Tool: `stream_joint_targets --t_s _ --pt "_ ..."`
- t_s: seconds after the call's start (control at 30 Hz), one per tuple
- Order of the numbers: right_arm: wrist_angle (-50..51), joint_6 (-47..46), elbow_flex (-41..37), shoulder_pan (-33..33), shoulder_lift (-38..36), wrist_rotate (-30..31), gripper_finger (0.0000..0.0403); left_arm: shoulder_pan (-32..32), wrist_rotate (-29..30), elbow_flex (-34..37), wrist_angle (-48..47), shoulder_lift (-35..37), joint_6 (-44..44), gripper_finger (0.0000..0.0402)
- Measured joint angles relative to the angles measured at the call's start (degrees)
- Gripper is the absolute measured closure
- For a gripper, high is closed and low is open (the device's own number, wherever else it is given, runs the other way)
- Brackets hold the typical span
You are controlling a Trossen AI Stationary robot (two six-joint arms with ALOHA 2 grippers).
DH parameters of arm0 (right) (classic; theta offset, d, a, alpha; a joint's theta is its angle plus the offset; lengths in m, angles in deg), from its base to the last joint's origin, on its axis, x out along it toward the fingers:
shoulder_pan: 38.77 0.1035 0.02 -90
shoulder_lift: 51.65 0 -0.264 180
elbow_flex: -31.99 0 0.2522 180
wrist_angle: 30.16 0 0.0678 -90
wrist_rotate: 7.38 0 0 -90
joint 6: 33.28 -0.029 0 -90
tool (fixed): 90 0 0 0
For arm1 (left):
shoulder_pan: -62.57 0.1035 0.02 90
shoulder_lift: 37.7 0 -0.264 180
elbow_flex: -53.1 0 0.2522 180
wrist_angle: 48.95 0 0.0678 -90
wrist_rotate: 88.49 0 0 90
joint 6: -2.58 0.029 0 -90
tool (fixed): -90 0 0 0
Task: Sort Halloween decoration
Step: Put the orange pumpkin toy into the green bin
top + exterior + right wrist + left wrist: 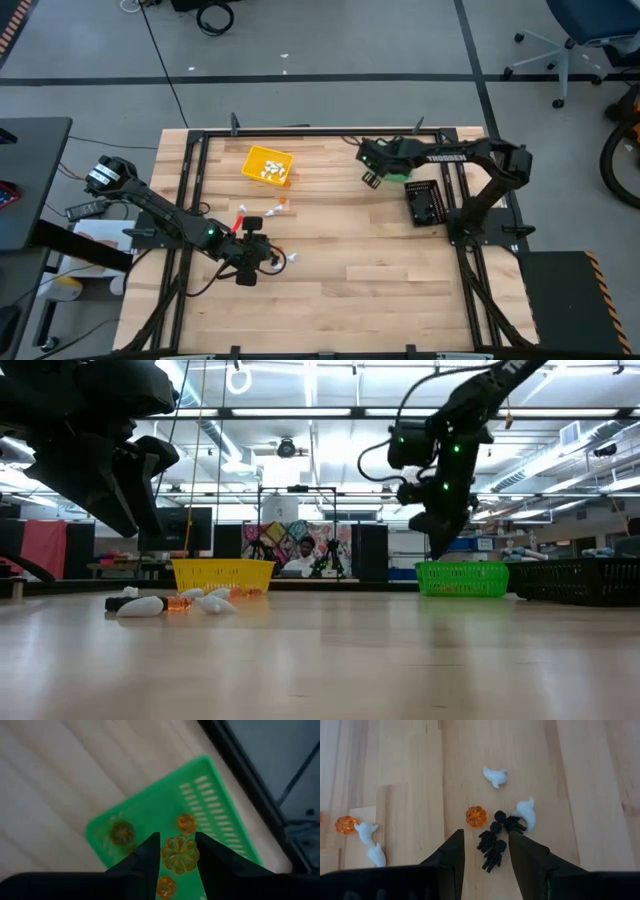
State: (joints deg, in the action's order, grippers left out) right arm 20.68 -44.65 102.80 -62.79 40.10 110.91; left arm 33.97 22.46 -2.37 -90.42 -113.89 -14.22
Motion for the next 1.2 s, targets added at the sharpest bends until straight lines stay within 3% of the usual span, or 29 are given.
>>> stream_joint_targets --t_s 0.27,0.47,0.63,0.73,0.83,1.0,1.2 --pt "0.3 2.6 -0.4 -4.8 0.0 -10.3 0.0241 0.0 0.0 0.0 0.0 0.0 0.0 0.0274" --pt "2.9 2.5 1.9 -4.0 -1.3 -10.5 0.0223 0.0 0.0 0.0 -0.1 0.0 0.0 0.0274" --pt "-0.2 4.0 3.7 2.8 -4.0 -6.6 0.0226 0.0 0.0 0.0 -1.1 0.0 0.0 0.0274" --pt "-8.0 5.3 3.6 7.2 -4.1 -6.2 0.0226 0.3 0.1 0.0 -2.0 0.0 0.0 0.0274" --pt "-19.3 6.1 2.8 10.7 -2.0 -11.2 0.0226 1.2 0.2 0.0 -2.5 0.0 0.0 0.0274" --pt "-36.8 10.2 2.6 14.9 6.2 -17.6 0.0227 3.3 0.4 0.0 -2.6 0.0 -0.9 0.0274" --pt "-51.1 10.2 3.9 16.3 17.3 -19.0 0.0212 4.9 0.4 0.0 -2.7 0.0 -2.0 0.0274"
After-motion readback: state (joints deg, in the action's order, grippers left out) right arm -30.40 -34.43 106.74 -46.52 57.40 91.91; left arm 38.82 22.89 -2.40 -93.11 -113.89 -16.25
